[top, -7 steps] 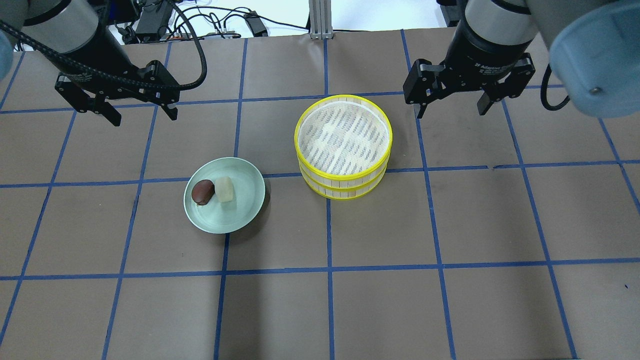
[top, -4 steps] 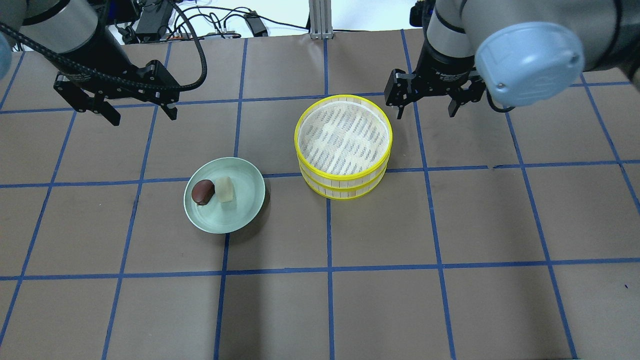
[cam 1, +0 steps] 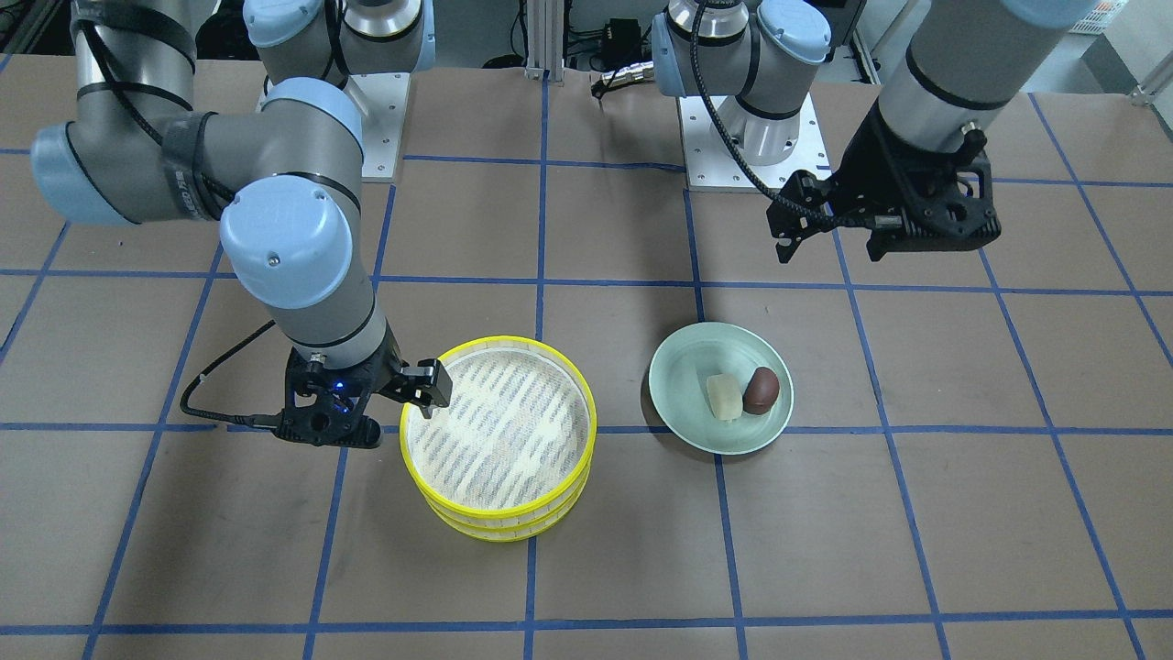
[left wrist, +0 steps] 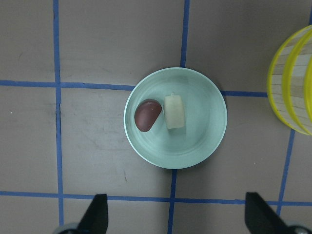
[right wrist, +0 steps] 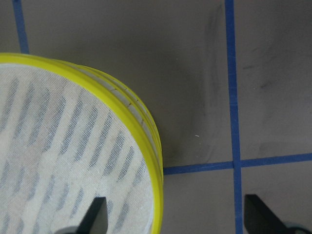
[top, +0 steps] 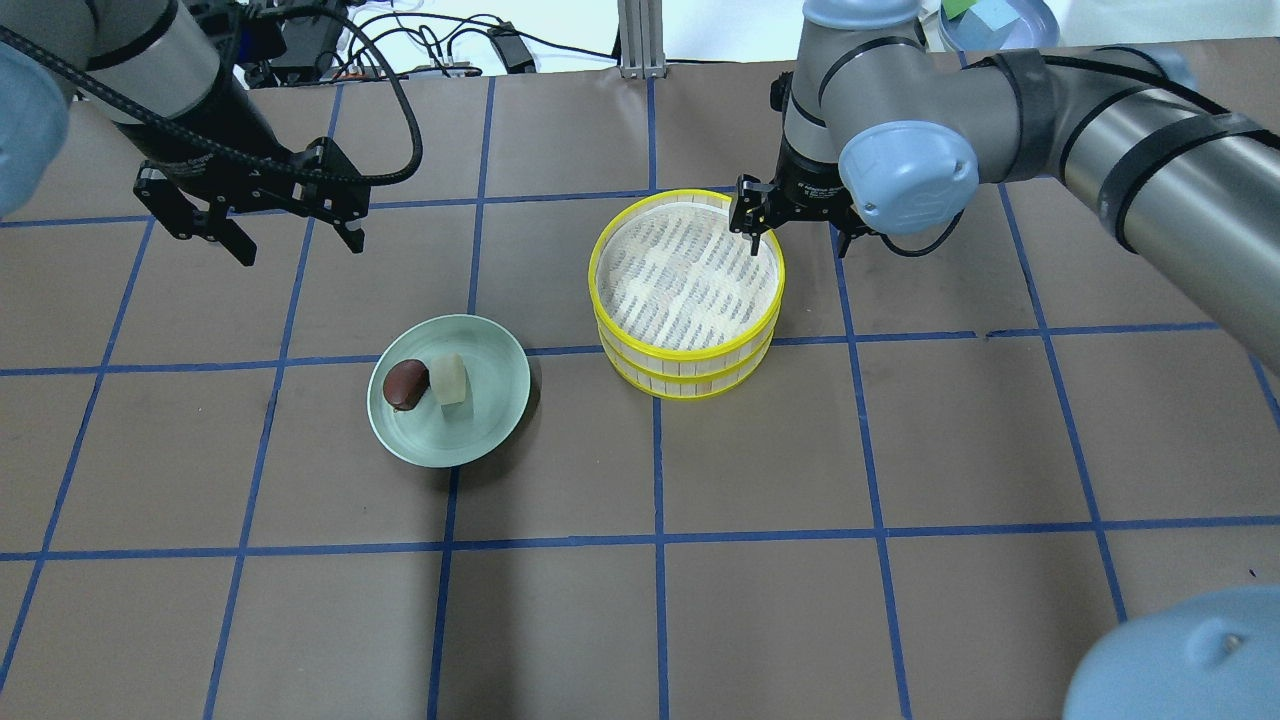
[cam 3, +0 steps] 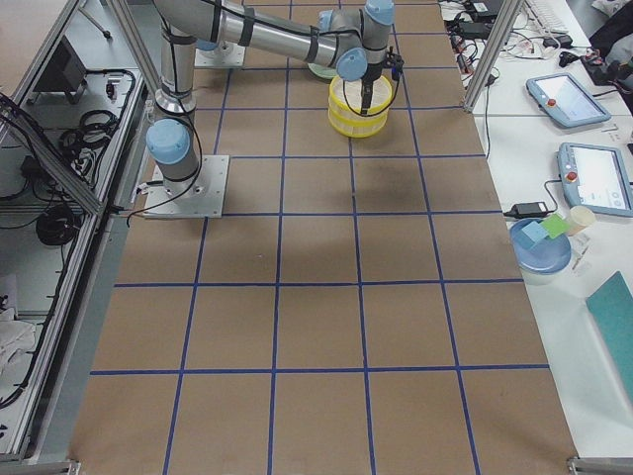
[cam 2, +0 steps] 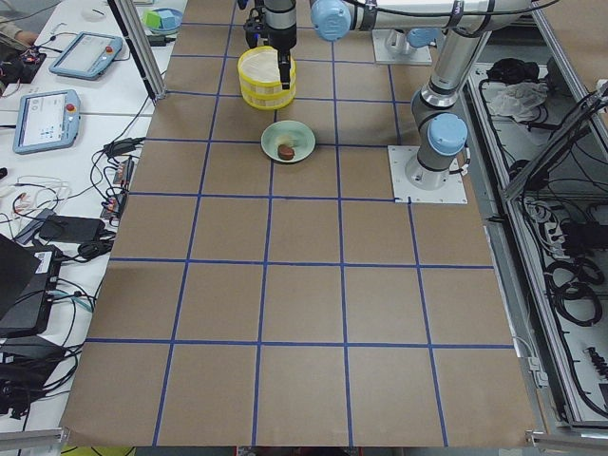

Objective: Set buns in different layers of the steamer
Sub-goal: 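Grasp the top tier rim with right gripper while left gripper reaches plate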

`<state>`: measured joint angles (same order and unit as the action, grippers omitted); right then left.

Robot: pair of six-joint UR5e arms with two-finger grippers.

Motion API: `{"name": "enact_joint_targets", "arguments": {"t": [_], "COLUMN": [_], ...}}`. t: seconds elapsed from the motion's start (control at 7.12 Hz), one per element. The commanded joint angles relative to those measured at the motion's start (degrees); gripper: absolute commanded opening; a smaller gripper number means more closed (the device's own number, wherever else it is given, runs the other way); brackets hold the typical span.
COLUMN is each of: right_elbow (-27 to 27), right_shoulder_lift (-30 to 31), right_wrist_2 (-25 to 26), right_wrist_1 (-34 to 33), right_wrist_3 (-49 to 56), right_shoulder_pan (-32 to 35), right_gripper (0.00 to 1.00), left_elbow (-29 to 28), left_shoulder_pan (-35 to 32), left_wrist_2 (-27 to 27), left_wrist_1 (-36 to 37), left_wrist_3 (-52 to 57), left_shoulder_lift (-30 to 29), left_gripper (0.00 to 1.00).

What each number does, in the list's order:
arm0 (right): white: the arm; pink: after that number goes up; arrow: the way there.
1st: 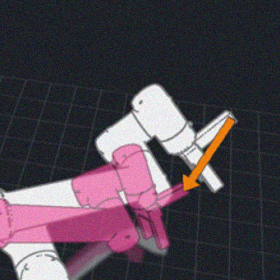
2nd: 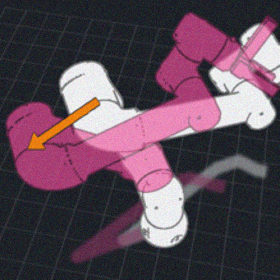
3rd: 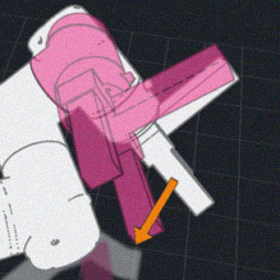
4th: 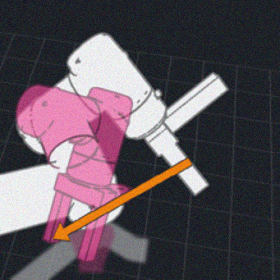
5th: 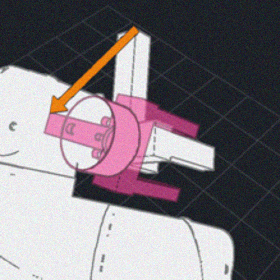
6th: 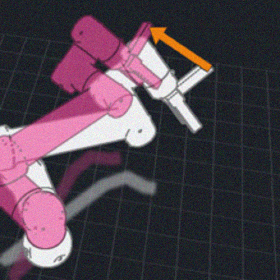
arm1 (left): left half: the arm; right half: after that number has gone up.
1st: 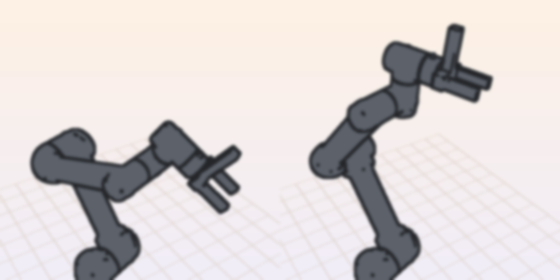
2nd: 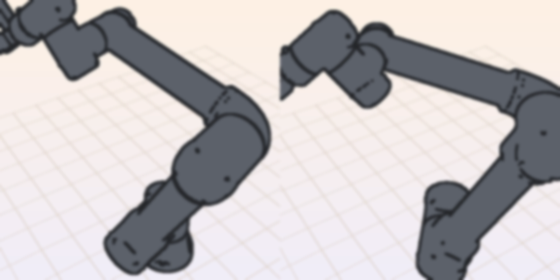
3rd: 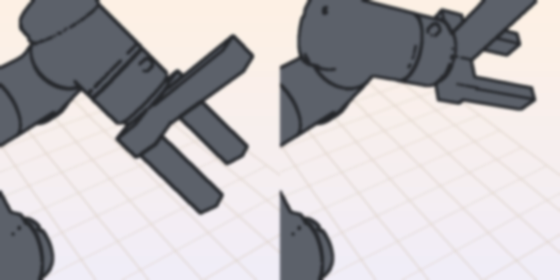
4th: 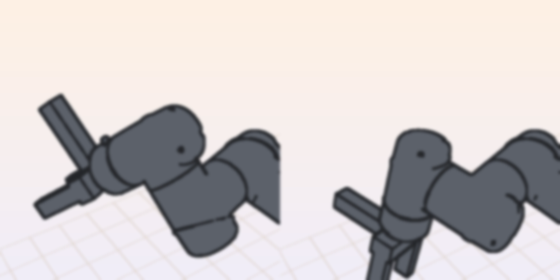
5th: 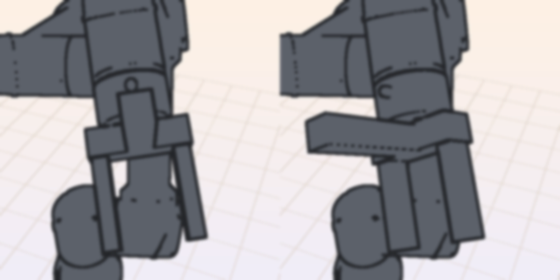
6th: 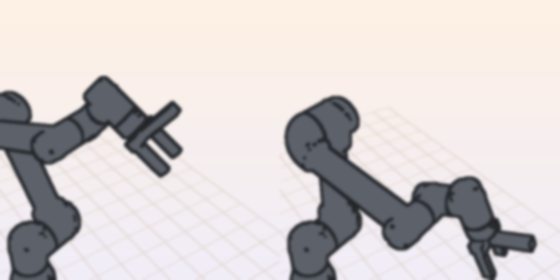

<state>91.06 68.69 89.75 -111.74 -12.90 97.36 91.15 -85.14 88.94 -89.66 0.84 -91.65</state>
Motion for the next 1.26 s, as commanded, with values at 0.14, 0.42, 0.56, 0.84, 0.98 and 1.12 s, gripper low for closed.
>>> {"name": "enact_joint_targets", "arguments": {"t": [0.14,0.42,0.56,0.84,0.98,1.12], "right_elbow": [0.4,0.4,0.4,0.3,-0.2,-0.4], "right_shoulder_lift": [-2.3,-2.3,-2.1,1.6,5.7,10.4], "right_wrist_2": [0.2,0.1,0.0,0.1,0.2,2.1], "right_wrist_1": [-1.5,-1.0,-0.8,1.6,6.7,12.5], "right_wrist_3": [-0.6,-0.9,-1.3,-1.0,-0.4,0.7], "right_shoulder_pan": [0.0,0.0,0.0,-0.1,-0.7,-2.0], "right_gripper": [0.24,0.01,0.00,0.00,0.00,0.00], "left_elbow": [6.1,6.3,7.1,8.0,8.0,8.0], "left_shoulder_pan": [0.1,0.0,-0.5,-0.7,-0.7,-0.7], "left_wrist_2": [-0.6,-0.8,-0.8,-0.7,-0.7,-0.7], "left_wrist_1": [16.2,16.9,16.9,17.0,17.3,17.3], "left_wrist_3": [-0.7,-0.1,0.1,0.1,0.1,0.0], "left_shoulder_lift": [-6.8,-12.2,-14.8,-18.3,-19.5,-20.4], "left_gripper": [1.00,0.97,0.81,0.81,0.81,0.79]}}
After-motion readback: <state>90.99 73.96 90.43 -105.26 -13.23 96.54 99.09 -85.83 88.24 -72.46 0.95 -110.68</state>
